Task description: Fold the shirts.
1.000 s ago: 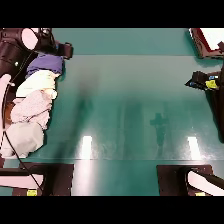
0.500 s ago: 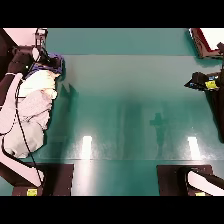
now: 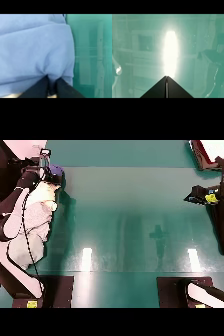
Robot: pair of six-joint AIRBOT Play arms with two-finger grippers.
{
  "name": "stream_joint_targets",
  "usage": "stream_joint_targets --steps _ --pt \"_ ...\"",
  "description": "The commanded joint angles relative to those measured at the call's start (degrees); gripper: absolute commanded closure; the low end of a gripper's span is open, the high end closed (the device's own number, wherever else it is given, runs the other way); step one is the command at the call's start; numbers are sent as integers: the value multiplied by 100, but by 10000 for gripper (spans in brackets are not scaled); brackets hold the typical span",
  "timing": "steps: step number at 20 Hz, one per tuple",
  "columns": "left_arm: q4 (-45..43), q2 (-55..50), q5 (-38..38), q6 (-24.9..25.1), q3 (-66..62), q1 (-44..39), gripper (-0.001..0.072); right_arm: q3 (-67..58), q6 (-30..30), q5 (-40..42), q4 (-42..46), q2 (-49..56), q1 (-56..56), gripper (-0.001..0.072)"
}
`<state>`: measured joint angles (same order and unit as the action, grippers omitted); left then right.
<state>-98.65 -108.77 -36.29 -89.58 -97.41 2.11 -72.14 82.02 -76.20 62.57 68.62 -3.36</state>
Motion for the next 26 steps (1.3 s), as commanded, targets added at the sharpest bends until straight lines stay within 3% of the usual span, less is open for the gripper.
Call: stream_joint_targets --steps 1,3,6,8,11,15,21,26 --pt "9 -48 -101 -4 -210 0 677 -4 2 -37 -2 4 4 694" --pt "2 -15 -472 7 -706 -48 677 -7 2 -24 0 4 2 694" --pt "116 208 -951 411 -1923 -302 678 -133 0 184 2 4 0 694" --pt "756 719 -802 774 -2341 -525 677 -494 2 361 2 4 -2 694" --pt "1950 1762 -883 1786 -2291 -1012 677 -1213 0 667 2 4 -2 694" --pt "3327 2677 -2391 2409 -2275 -1670 678 -2105 0 1029 4 4 -4 694" --pt "3473 3104 -3543 2175 -1357 -2857 677 -2830 0 575 -2 4 2 694" --pt "3473 3104 -3134 1838 376 -3622 675 -2929 0 -72 2 2 2 694"
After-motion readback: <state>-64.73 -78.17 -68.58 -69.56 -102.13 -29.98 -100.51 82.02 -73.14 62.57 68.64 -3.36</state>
